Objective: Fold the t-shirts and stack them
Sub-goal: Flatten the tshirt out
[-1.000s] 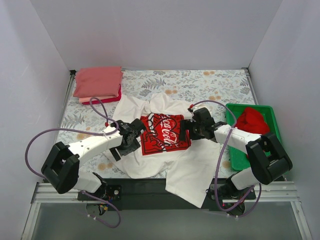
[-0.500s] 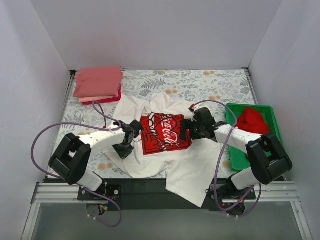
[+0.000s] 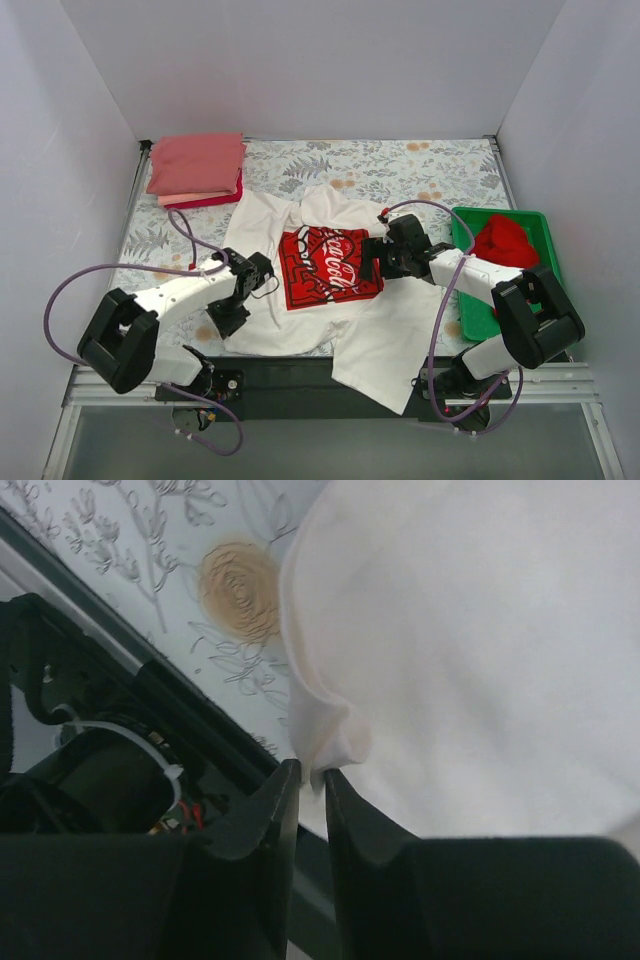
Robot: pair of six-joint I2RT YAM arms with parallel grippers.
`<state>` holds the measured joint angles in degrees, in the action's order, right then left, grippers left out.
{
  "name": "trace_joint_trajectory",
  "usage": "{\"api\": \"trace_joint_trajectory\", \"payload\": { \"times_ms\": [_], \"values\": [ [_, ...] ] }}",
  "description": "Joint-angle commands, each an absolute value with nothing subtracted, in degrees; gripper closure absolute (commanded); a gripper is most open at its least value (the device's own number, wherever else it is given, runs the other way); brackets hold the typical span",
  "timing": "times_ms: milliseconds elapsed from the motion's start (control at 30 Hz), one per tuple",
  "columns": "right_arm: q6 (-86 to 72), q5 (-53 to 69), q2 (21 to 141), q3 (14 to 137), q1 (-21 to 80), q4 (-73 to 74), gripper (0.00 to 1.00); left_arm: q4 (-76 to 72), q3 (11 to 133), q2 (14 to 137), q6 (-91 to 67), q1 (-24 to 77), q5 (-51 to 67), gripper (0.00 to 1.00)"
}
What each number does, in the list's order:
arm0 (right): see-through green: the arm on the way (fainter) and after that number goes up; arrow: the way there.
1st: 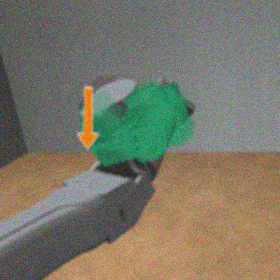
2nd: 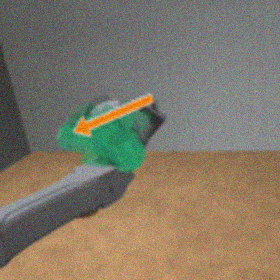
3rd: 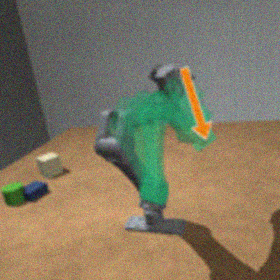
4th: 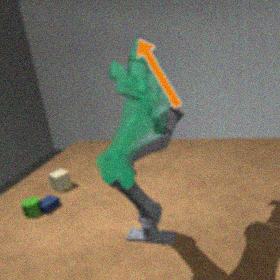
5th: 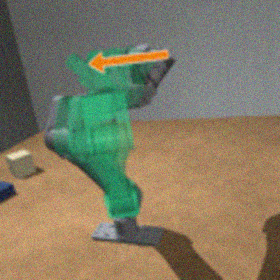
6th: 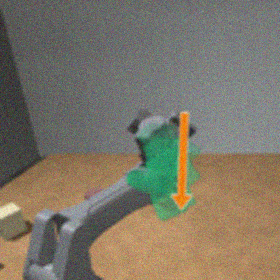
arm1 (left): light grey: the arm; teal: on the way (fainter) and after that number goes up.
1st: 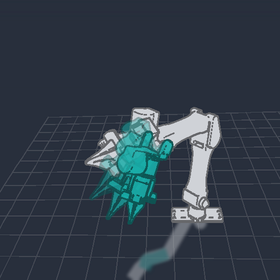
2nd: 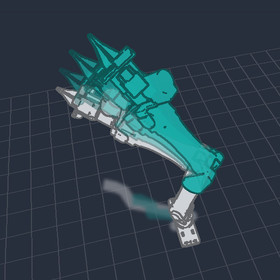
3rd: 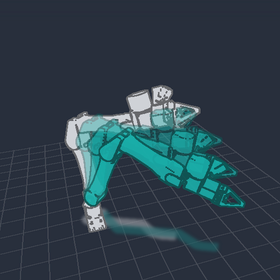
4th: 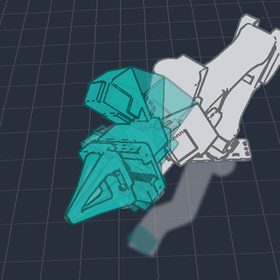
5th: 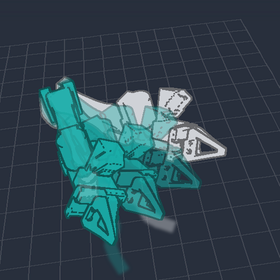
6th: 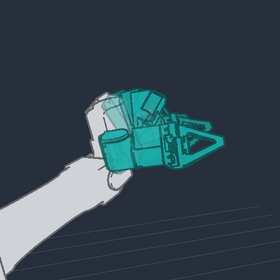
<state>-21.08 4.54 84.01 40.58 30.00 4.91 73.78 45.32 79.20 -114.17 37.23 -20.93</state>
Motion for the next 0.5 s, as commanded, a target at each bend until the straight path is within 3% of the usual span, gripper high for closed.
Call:
{"api": "trace_joint_trajectory", "payload": {
  "times_ms": [0, 67, 133, 333, 367, 467],
  "values": [
    [-20.7, 3.8, 86.0, 38.4, 29.4, 7.6, 0.02, 79.9, 42.2, 74.0, -142.8, 37.0, -19.0, 0.83],
    [-20.7, 4.1, 86.3, 38.4, 29.4, 7.5, 0.02, 79.9, 41.1, 70.9, -142.7, 37.0, -18.5, 0.76],
    [-20.7, 4.4, 86.5, 38.5, 29.4, 7.5, 0.02, 79.9, 40.5, 67.9, -143.0, 37.1, -17.7, 0.59],
    [-20.5, 4.7, 86.3, 38.6, 29.4, 7.5, 0.02, 80.0, 41.5, 63.7, -142.0, 37.0, -17.5, 0.32],
    [-20.5, 4.7, 86.1, 38.6, 29.4, 7.5, 0.02, 79.8, 42.3, 63.0, -141.2, 37.0, -17.8, 0.23],
    [-20.1, 4.8, 85.5, 38.7, 29.4, 7.5, 0.02, 79.8, 46.0, 62.7, -139.7, 37.0, -19.9, 0.16]
  ]
}}
